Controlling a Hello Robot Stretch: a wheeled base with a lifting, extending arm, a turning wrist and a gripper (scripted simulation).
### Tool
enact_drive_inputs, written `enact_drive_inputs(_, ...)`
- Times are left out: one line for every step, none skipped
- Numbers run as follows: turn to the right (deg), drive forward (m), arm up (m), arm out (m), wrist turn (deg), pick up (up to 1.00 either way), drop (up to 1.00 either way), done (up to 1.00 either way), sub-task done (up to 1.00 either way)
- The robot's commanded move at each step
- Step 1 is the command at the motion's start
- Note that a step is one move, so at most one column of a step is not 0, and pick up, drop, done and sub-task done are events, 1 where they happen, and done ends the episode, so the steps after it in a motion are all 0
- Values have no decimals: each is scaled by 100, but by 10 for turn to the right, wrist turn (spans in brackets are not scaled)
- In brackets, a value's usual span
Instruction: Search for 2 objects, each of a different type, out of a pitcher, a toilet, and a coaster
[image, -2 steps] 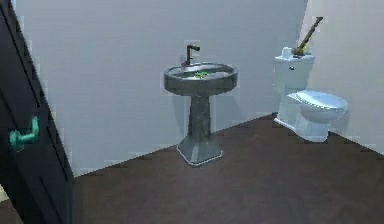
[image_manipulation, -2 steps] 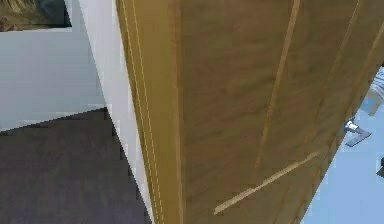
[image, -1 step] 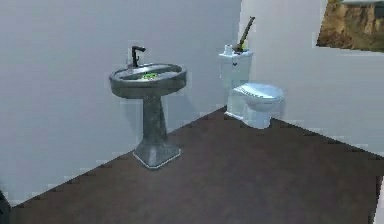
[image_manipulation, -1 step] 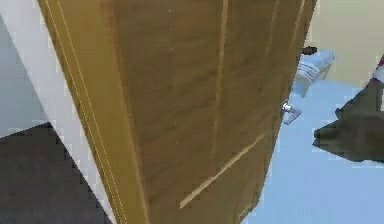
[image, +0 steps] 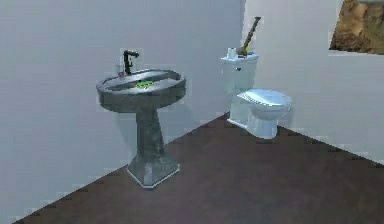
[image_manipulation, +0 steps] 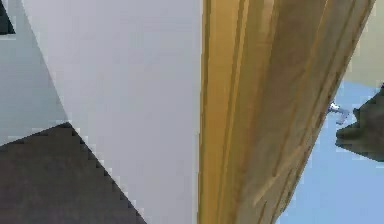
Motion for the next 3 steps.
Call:
enact_drive_inputs(450, 0, 0, 0, 0, 0, 0, 0, 0)
enact_drive_inputs(0, 100, 0, 0, 0, 0, 0, 0, 0)
enact_drive_inputs(0, 80, 0, 0, 0, 0, 0, 0, 0)
